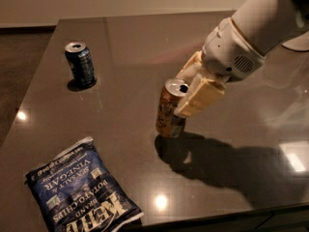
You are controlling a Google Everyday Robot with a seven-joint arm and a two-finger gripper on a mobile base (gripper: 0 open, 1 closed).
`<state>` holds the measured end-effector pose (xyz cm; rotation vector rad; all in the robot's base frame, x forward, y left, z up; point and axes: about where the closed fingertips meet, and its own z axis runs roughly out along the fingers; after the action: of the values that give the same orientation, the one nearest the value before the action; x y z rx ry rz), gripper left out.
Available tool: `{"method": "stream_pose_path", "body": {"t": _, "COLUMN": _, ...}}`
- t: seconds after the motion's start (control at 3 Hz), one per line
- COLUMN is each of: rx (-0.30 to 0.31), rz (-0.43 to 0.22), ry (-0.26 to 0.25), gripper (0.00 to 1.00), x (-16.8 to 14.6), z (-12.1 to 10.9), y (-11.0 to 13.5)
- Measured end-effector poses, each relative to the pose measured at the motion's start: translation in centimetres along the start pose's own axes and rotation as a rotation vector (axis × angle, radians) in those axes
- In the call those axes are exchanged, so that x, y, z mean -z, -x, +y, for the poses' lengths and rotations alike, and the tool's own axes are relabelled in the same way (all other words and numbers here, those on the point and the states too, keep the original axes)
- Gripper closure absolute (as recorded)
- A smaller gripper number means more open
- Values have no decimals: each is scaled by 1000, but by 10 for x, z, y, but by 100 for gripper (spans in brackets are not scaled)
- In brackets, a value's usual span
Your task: Move orange can near blue chip bag
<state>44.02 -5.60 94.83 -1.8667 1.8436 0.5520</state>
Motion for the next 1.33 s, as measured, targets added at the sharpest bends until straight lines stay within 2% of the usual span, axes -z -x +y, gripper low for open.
{"method": "stream_pose_path", "body": {"t": 0.67, "rx": 139, "rz": 22, "ry": 58, "gripper": 100, "x": -37, "z": 43, "y": 31}}
{"method": "stream_pose_path", "body": {"t": 1.0, "rx": 182, "rz": 33, "ry": 69, "gripper": 85, "x": -48, "z": 56, "y": 40}}
{"method": "stream_pose_path", "body": {"t": 1.33, "rx": 205, "rz": 48, "ry": 78, "gripper": 62, "x": -59, "z": 61, "y": 42}}
